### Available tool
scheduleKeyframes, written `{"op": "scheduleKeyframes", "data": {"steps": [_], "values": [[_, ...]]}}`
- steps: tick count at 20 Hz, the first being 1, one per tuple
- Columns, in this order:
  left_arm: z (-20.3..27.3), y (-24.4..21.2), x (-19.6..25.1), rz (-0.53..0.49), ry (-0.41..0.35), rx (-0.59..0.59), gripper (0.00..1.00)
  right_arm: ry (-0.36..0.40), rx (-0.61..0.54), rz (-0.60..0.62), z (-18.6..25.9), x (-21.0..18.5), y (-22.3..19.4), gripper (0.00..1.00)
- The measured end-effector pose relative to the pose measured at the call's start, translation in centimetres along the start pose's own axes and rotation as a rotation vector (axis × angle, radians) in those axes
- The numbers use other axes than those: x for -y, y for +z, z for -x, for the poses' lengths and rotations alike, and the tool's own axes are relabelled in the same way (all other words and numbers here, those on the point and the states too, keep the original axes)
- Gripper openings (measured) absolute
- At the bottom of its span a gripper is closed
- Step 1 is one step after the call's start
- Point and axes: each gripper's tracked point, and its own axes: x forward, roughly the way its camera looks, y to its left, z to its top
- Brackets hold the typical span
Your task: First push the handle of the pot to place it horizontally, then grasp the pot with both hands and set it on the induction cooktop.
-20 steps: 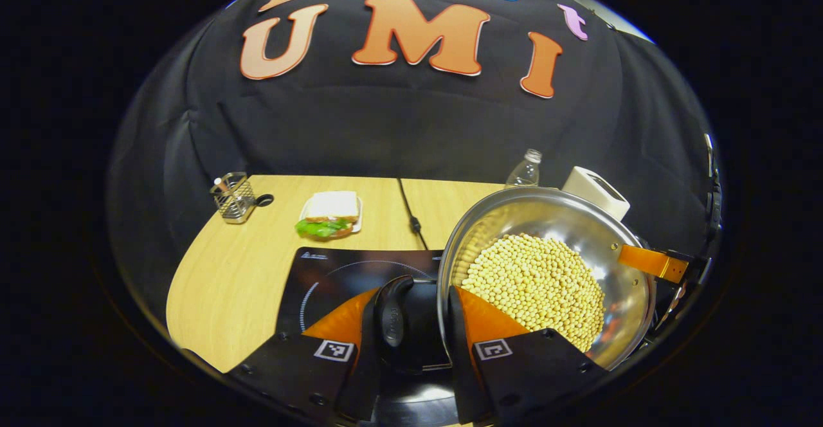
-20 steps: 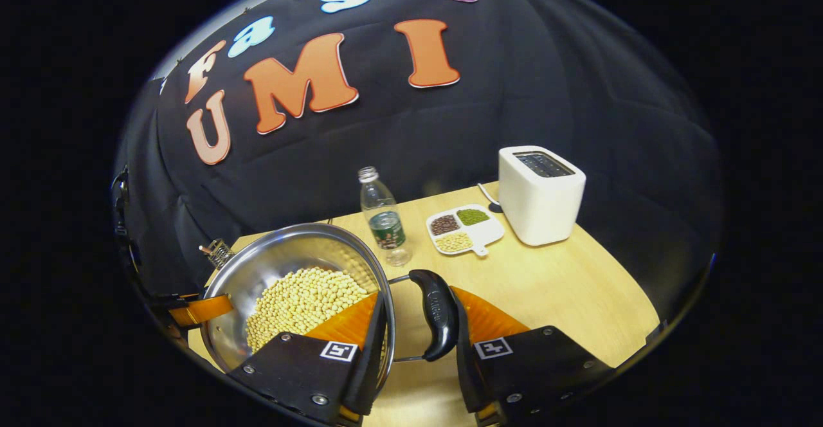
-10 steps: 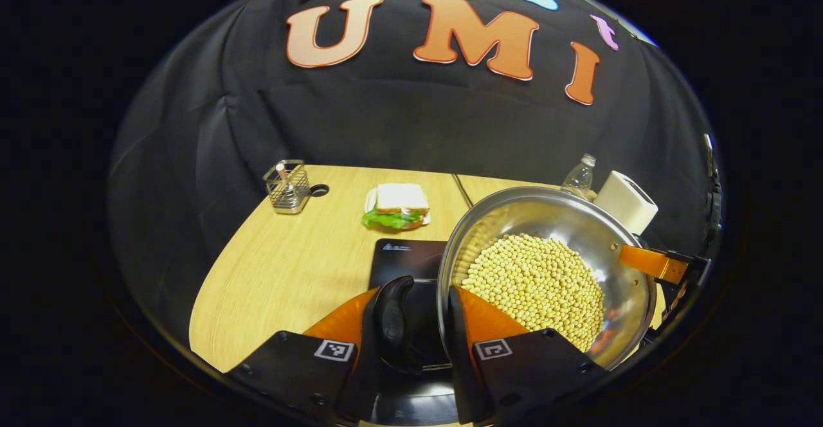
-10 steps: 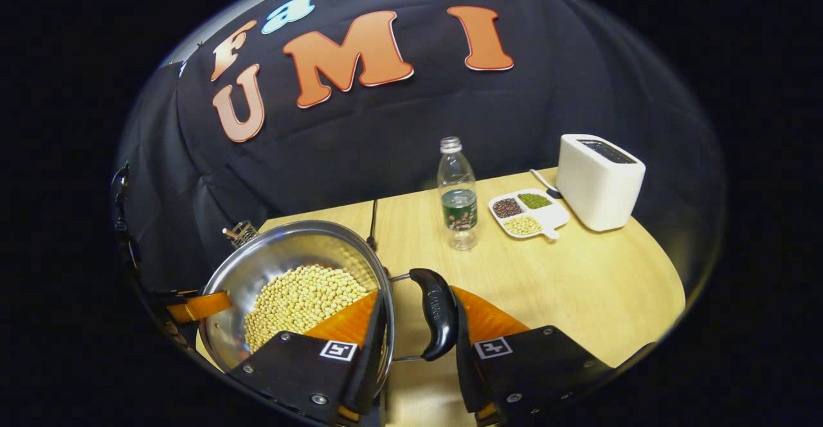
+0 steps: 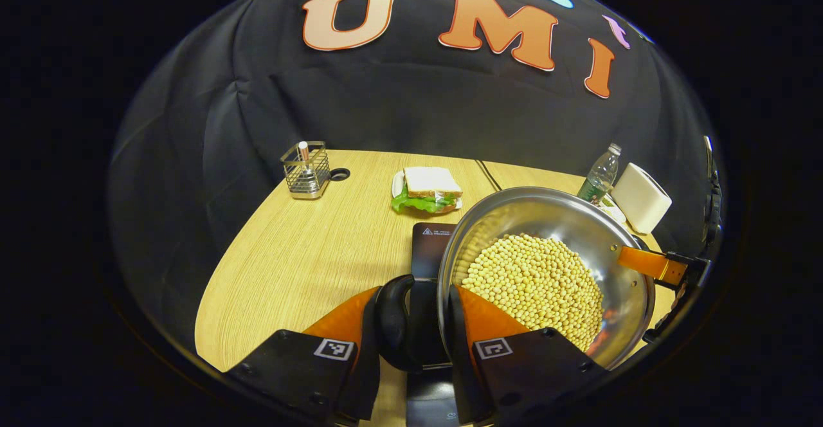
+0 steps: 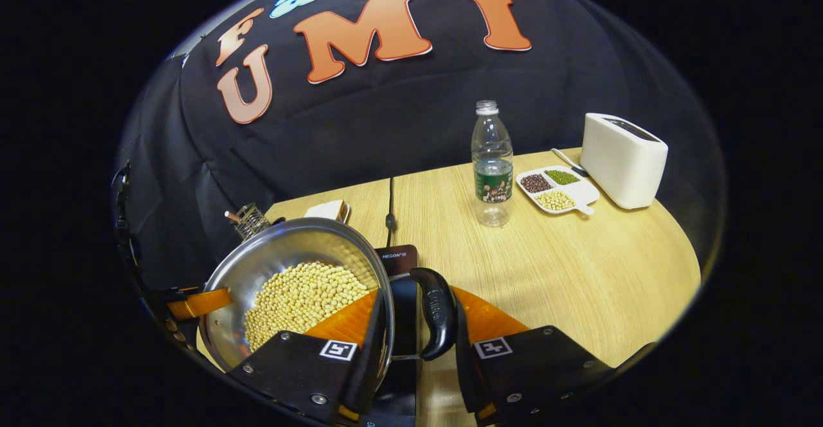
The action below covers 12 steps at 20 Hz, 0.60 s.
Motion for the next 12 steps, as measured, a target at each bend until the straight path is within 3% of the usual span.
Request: {"op": "scheduleKeyframes", "data": {"steps": [8,11,12], "values": [[-1.3,-0.4,0.8,-0.014,0.001,-0.027,0.6,-0.022,-0.027,0.009,-0.1,0.2,-1.2,0.58],[-1.2,-0.4,0.8,-0.003,0.026,-0.024,0.67,-0.005,0.065,0.023,1.3,0.0,1.8,0.65],[-0.8,0.9,0.2,-0.018,0.049,0.023,0.65,0.007,0.09,0.037,2.2,-0.3,2.9,0.69]]}}
